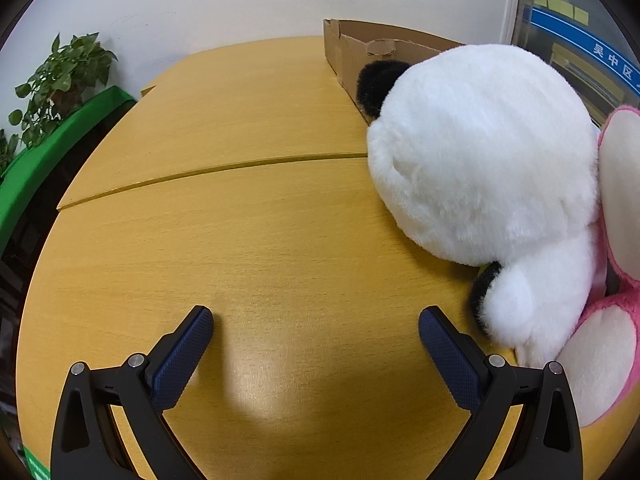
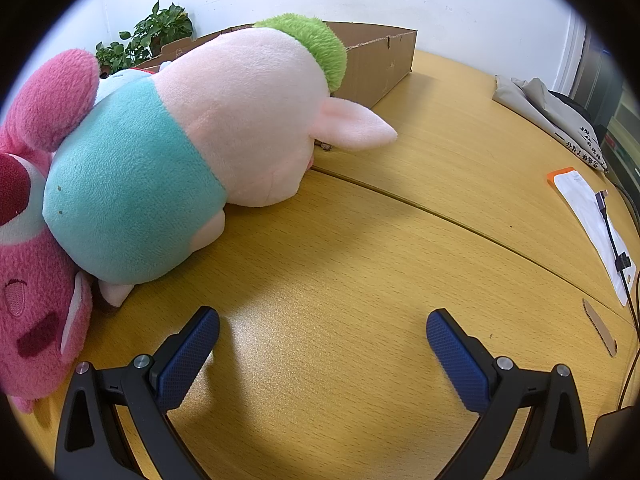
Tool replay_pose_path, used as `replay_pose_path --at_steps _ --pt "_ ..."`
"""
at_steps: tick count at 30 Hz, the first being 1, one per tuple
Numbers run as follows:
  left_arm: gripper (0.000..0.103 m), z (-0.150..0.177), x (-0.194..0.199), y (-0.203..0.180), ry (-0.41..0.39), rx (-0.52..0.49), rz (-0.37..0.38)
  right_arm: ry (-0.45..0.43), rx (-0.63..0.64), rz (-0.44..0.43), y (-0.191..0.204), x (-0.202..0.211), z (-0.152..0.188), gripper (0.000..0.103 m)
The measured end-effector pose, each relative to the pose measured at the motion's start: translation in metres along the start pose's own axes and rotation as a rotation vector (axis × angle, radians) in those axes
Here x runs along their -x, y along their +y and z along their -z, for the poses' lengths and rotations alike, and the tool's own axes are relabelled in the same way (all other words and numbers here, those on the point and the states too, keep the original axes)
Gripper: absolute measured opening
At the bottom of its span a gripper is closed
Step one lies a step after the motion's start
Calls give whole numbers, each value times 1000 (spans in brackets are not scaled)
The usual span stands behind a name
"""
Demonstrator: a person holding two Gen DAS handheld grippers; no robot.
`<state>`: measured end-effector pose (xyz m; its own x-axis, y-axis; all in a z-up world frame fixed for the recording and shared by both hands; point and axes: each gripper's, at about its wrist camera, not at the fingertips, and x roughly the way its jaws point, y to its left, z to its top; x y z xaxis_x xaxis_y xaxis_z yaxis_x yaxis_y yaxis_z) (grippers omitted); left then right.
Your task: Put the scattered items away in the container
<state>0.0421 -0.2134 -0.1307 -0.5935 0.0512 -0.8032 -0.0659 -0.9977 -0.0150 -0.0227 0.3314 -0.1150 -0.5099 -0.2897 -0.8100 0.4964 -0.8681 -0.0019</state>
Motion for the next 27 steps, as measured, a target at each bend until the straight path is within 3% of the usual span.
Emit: replay_pose_path --at_steps 27 --pt "103 -5 -5 -3 0 9 -5 0 0 0 0 0 1 103"
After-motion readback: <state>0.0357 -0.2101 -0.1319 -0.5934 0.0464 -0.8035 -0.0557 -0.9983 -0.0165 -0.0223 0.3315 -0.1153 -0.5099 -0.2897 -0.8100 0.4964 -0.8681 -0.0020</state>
